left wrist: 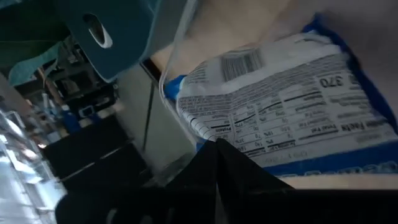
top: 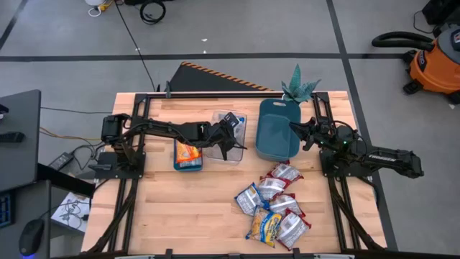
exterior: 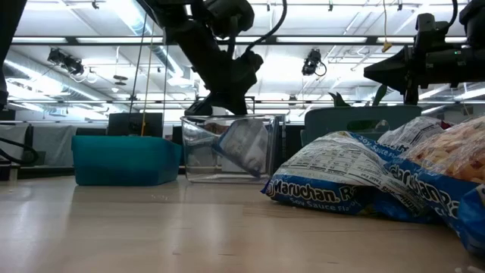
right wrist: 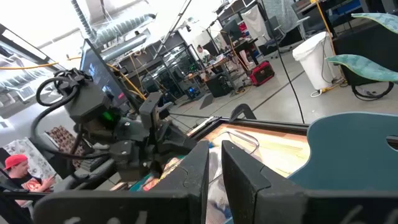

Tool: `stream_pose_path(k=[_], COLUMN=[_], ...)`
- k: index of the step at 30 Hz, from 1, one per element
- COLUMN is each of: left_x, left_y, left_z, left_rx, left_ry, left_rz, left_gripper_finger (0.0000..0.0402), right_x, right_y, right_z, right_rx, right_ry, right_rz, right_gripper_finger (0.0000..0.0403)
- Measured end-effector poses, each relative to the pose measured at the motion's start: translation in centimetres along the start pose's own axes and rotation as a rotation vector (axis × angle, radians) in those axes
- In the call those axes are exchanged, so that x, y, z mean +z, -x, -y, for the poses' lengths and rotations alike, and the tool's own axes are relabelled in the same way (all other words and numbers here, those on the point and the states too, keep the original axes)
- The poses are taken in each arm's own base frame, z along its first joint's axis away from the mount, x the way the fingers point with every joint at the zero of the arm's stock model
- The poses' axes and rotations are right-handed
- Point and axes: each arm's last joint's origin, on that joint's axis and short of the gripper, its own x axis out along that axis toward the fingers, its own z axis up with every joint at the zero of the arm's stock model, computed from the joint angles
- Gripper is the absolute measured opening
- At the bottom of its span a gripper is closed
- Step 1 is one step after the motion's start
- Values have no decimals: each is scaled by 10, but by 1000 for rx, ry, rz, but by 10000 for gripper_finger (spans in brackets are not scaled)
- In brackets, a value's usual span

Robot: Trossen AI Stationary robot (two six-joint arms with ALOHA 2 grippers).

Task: Sort Maruchan noodles
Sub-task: Put the blue noodle pack into the transparent bin

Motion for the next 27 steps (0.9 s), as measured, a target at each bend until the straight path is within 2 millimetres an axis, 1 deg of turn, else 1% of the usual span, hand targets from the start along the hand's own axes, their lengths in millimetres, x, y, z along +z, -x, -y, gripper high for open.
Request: stream_pose_path(k=[2,8,15,21,27], left_x=[0,1,-5,-5,-6], left_y=[0,1,8,10,10], left_z=[0,0,-5,2,7], left_rx=[3,4,16,-57,-102], left_ry=[-34,-55,-71,-81,-62], left_rz=[-13,-3,-17,32,26], left_gripper_finger=[5,5,5,5,9], right_x=[0,0,0,0,0], right_y=[0,0,0,0,0], right_z=[0,0,0,0,0], right_rx=[0,0,0,1,1], right_ry=[0,0,0,0,0], right_rz=[0,0,0,0,-1], right_gripper_finger=[50,50,50,50,50])
